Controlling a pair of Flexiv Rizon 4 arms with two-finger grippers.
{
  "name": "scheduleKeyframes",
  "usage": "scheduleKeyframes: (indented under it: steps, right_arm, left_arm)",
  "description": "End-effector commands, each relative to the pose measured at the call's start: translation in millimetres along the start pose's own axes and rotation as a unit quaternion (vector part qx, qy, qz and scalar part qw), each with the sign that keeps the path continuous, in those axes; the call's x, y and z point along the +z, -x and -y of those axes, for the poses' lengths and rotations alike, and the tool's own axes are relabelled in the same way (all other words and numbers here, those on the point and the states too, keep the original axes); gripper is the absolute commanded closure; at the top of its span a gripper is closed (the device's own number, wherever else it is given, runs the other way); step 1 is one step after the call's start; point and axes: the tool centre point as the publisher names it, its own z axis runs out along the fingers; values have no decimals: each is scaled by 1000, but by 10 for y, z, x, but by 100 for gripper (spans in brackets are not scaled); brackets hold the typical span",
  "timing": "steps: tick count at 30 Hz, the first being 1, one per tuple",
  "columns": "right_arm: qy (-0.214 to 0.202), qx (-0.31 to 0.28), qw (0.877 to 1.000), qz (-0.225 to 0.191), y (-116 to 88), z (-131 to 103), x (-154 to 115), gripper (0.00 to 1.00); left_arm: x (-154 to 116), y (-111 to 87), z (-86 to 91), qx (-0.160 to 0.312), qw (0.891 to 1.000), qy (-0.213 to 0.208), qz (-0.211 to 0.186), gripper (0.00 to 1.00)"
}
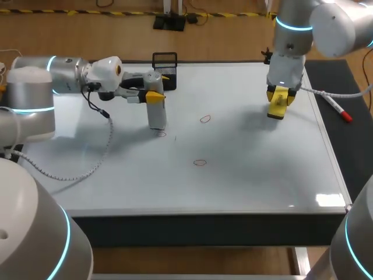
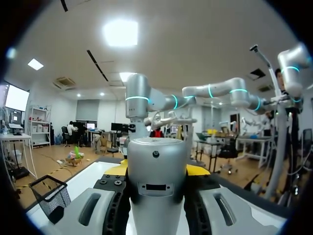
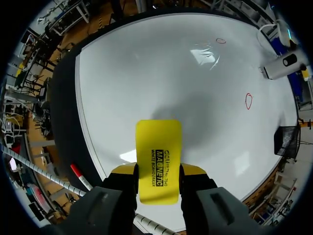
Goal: Pick up the inspection probe, press it on each red-marked spot on the whiteboard one by one, put down the probe, pick up the eraser, and wipe off all the red marks.
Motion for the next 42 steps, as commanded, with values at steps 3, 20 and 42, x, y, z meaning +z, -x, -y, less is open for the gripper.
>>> scheduleKeyframes:
  steps: [3,20,42]
  right_arm:
    - [-1,-1,1000,-1,-5,3,-9,100]
    - [-1,-1,1000,-1,-5,3,-9,100]
    - [-1,-1,1000,-1,-5,3,-9,100]
  left_arm:
    - [-224,-19,183,7,1000,15,22,100]
    - [-1139,124,495,35,993,30,108,100]
    - [-1737,197,543,37,985,12,168,100]
